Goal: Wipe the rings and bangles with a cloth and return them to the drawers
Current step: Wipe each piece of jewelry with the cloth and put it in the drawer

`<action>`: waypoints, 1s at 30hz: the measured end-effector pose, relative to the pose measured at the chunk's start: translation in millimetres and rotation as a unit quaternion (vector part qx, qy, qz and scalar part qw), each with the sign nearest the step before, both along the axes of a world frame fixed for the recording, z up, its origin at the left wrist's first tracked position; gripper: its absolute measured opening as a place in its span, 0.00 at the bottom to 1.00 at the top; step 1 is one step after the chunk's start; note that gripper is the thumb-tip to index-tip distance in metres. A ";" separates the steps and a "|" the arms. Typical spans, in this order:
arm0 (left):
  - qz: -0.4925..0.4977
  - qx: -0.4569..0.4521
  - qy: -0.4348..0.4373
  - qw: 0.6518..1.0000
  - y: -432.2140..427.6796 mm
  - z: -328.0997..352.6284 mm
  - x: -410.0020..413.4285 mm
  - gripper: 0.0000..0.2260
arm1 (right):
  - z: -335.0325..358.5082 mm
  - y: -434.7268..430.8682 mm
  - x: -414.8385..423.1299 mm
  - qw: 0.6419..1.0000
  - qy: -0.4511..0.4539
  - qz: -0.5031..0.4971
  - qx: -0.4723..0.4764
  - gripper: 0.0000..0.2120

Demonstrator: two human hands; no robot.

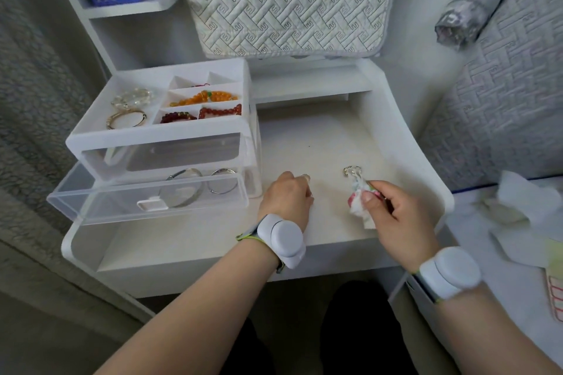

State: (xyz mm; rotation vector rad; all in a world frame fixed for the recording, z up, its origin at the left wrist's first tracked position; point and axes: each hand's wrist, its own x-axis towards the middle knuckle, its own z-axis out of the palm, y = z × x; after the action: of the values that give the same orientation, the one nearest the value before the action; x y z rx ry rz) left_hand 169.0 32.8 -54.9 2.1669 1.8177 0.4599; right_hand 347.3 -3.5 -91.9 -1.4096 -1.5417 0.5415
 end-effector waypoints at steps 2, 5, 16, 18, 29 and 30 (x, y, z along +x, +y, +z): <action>-0.009 -0.002 -0.007 1.000 1.4 -1.0 -1.2 0.06 | 1.0 0.0 -0.8 1.000 -0.003 -0.003 -0.001 0.16; -0.039 0.005 -0.065 0.997 -2.5 0.4 -2.1 0.06 | 4.3 -1.4 -0.1 1.000 0.001 0.008 -0.001 0.14; -0.099 -0.132 -0.454 0.876 -26.7 14.7 0.0 0.07 | 26.3 -8.7 -15.5 0.983 0.079 0.166 0.010 0.08; -0.091 -0.124 -0.477 0.865 -27.3 12.9 0.1 0.05 | 27.9 -9.8 -19.1 0.984 0.082 0.158 0.018 0.07; -0.093 -0.140 -0.529 0.832 -40.6 11.5 -0.9 0.06 | 34.8 -16.8 -25.6 0.978 0.148 0.145 -0.010 0.15; -0.092 -0.148 -0.536 0.826 -43.0 12.5 -0.5 0.05 | 34.9 -17.0 -26.7 0.975 0.168 0.145 -0.017 0.15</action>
State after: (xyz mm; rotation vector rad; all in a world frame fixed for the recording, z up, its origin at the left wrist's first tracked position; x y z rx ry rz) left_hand 168.5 -10.2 -42.4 1.3367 0.9369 1.0007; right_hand 320.7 -20.6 -57.0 -1.0558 -1.4702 0.9375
